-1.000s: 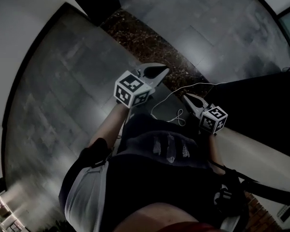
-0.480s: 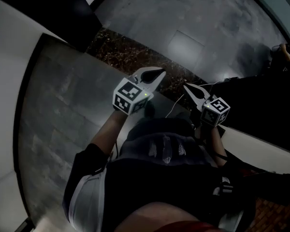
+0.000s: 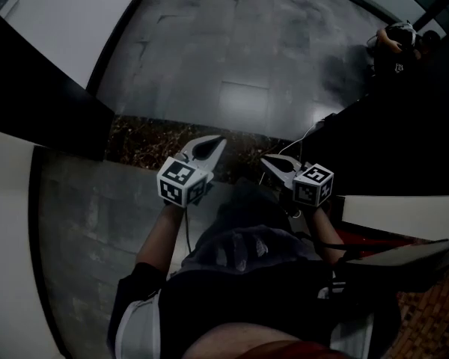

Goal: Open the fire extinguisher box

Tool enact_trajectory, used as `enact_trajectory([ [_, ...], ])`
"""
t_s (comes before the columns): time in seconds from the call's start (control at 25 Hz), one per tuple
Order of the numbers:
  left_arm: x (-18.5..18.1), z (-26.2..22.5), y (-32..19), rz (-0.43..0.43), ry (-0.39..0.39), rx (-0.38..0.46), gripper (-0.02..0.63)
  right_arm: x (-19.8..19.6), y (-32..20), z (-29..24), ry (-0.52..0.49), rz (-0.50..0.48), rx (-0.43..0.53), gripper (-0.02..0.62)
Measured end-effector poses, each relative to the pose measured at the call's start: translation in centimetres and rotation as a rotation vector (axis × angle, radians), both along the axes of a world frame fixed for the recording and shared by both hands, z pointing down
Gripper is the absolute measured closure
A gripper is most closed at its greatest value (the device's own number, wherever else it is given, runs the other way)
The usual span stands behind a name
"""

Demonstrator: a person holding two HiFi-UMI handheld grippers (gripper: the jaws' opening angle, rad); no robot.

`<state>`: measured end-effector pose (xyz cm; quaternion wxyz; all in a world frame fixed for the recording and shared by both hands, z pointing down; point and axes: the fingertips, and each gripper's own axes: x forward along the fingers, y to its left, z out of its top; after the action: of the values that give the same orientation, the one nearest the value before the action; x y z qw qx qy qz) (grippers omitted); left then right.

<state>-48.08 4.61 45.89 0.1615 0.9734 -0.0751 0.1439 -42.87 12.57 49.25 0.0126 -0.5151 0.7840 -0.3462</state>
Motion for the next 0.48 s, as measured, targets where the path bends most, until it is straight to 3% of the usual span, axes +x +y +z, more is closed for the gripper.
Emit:
enact_trajectory([
  [0.28, 8.5, 1.4, -4.3, 0.131, -0.085, 0.030, 0.605, 9.7, -5.1, 1.4, -0.075, 0.144, 0.027, 0.595],
  [0.4, 13.1, 1.3, -6.3, 0.173, -0.102, 0.029, 0.606, 14.0, -5.8, 2.3, -0.030, 0.109, 0.022, 0.595],
  [0.48, 16.0, 0.4, -7.7, 0.224, -0.115, 0.076, 0.606, 16.6, -6.8, 2.6, 0.024, 0.073, 0.034, 0.595],
])
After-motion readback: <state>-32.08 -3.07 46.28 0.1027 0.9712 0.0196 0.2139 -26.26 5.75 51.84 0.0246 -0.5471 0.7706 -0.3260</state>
